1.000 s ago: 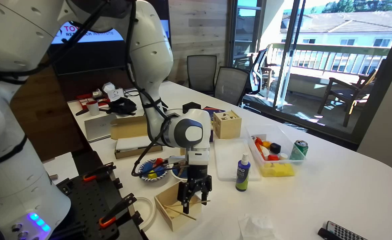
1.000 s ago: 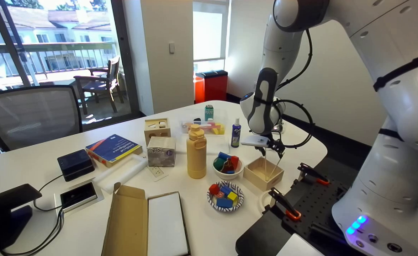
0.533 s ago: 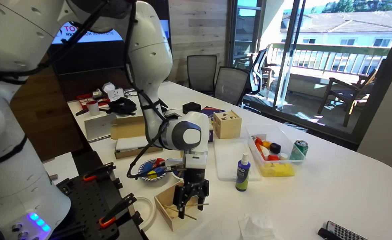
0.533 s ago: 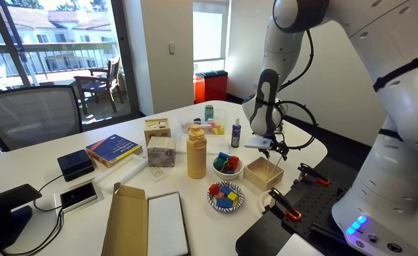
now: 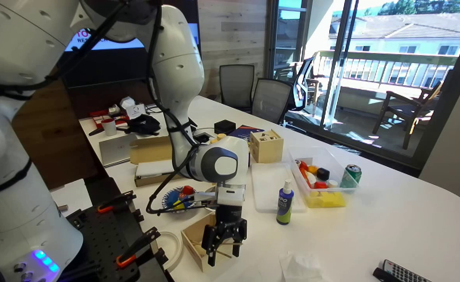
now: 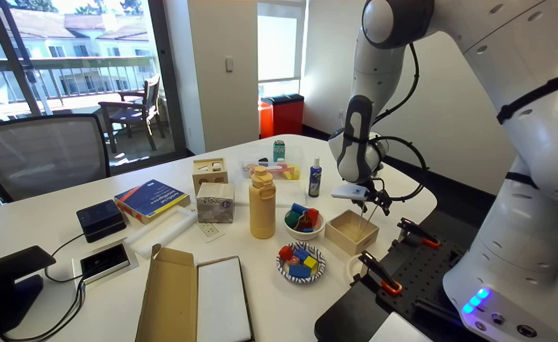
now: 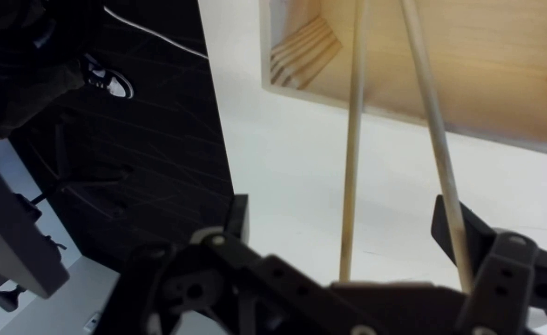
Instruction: Stir the bowl with the straws
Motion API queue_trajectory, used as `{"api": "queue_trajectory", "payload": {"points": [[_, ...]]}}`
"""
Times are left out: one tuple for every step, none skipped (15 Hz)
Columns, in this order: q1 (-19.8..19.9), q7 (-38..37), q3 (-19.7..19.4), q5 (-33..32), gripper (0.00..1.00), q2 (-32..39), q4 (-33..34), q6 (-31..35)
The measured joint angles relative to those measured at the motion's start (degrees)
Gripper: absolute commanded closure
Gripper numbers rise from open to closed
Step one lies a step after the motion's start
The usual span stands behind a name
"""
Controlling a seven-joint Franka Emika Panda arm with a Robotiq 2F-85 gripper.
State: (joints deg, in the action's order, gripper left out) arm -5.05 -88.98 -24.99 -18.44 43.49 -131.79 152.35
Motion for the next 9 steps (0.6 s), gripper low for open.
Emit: {"api": "queue_trajectory", "payload": {"points": [[0.0, 0.0, -0.1, 0.2, 0.24, 0.3, 0.1, 0.0], [0.0, 0.0, -0.2, 0.4, 0.28, 0.5, 0.1, 0.0], [0.0, 0.0, -0.2, 0.5, 0.34, 0.8, 0.2, 0.0], [0.0, 0.0, -0.2, 0.7, 0.44, 0.9, 0.2, 0.0], [-0.1, 0.0, -0.2, 0.8, 0.51, 0.9, 0.2, 0.0], [-0.1, 0.0, -0.2, 0.8, 0.59, 0.9, 0.2, 0.0], [-0.2, 0.0, -0.2, 0.9, 0.66, 0.9, 0.2, 0.0], [-0.2, 0.0, -0.2, 0.9, 0.73, 0.9, 0.2, 0.0], [-0.3, 0.0, -0.2, 0.9, 0.82, 0.9, 0.3, 0.0]]}}
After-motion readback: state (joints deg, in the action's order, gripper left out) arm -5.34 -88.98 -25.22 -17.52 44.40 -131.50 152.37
